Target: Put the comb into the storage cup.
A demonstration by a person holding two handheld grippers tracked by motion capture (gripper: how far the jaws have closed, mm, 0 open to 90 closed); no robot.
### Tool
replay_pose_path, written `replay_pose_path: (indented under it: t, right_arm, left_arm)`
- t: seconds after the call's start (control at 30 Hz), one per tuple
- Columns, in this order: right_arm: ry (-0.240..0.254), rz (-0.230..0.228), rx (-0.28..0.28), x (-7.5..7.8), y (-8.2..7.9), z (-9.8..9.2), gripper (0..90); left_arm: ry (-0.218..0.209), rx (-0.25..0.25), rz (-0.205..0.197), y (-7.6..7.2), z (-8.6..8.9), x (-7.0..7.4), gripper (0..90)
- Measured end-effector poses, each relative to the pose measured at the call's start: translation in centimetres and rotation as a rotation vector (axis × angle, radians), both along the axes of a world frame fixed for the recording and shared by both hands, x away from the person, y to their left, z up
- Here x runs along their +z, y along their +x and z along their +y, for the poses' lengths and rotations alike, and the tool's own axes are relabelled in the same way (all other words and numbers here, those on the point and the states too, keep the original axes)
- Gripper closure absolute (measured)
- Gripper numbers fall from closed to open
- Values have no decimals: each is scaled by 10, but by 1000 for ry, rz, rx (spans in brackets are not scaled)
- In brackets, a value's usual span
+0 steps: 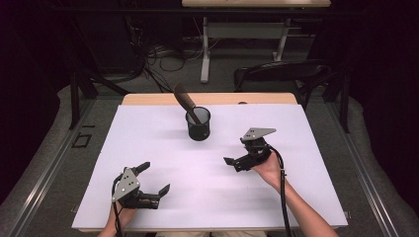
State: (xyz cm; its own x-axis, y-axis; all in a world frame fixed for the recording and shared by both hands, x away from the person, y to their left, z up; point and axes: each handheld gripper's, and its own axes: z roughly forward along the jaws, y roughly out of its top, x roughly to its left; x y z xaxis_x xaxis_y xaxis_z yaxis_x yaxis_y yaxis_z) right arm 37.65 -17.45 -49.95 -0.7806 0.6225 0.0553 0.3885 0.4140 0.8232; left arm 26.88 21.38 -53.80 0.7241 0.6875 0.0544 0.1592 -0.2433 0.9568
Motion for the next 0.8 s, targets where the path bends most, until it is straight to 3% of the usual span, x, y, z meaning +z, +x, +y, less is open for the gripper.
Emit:
replay_pose_path:
  t: [0.8]
  right_arm:
    - [-61, 16, 1, 0, -40, -23, 0]
  left_arm:
    - [4, -1, 5, 0, -2, -1, 5]
